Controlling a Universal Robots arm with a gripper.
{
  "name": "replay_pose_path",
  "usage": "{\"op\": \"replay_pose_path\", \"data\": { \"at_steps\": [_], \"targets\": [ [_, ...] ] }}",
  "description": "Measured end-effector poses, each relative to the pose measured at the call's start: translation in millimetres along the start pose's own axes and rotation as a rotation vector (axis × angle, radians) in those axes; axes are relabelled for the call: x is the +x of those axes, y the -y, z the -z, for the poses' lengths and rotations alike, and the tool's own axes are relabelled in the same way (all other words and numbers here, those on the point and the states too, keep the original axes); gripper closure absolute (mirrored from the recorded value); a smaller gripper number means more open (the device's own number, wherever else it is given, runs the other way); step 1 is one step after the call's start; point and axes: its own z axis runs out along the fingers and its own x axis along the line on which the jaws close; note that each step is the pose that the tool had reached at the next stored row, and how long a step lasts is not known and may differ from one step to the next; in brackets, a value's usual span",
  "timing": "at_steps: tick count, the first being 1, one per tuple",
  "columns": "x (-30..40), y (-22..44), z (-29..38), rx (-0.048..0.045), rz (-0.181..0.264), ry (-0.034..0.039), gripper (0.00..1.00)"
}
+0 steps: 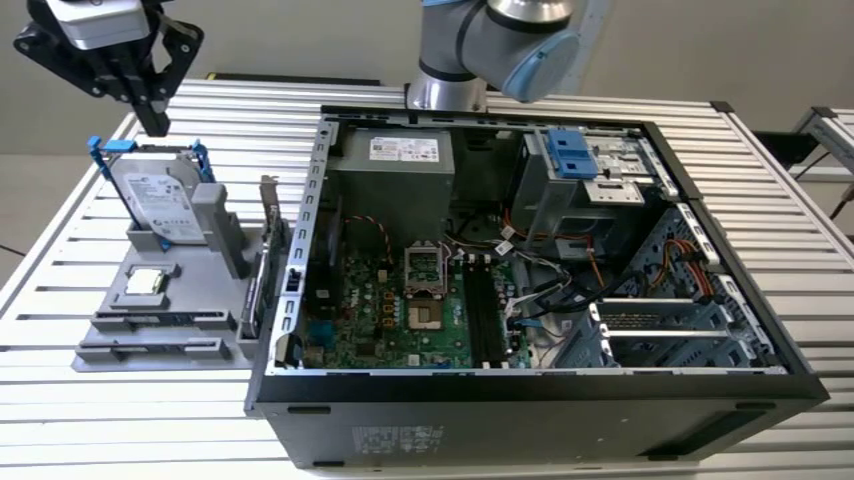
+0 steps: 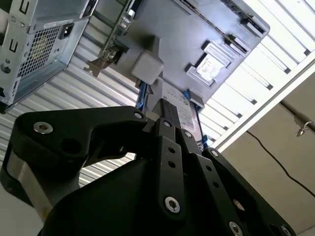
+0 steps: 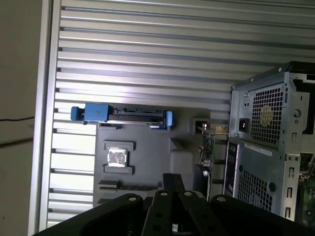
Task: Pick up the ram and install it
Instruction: 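Reach for the ram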
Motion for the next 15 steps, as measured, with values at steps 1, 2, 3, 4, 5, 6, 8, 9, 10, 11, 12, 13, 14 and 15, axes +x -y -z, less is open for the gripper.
{"op": "replay_pose_path", "data": {
  "at_steps": [1, 2, 3, 4, 5, 6, 8, 9, 10, 11, 12, 13, 14, 15],
  "targets": [
    [1.1, -0.1, 0.0, 0.0000, 0.000, 0.0000, 1.00],
    [2.3, -0.1, 0.1, 0.0000, 0.000, 0.0000, 1.00],
    [3.4, -0.2, 0.1, 0.0000, 0.000, 0.0000, 1.00],
    [4.6, -0.2, 0.1, 0.0000, 0.000, 0.0000, 1.00],
    [5.8, -0.3, 0.1, 0.0000, -0.001, 0.0000, 1.00],
    [7.0, -0.4, 0.1, 0.0000, -0.001, 0.0000, 1.00],
    [9.4, -0.5, 0.2, 0.0000, -0.001, 0.0000, 1.00],
    [10.6, -0.6, 0.2, 0.0000, -0.001, 0.0001, 1.00],
    [11.8, -0.6, 0.2, 0.0000, -0.001, 0.0001, 1.00],
    [13.0, -0.7, 0.3, 0.0001, -0.002, -0.0001, 1.00],
    [14.1, -0.8, 0.3, 0.0000, -0.002, 0.0000, 1.00],
    [15.3, -0.8, 0.2, 0.0000, -0.002, 0.0001, 1.00],
    [16.4, -0.9, 0.3, 0.0000, -0.002, 0.0000, 1.00],
    [17.5, -0.9, 0.3, 0.0000, -0.002, 0.0000, 1.00]
  ]
}}
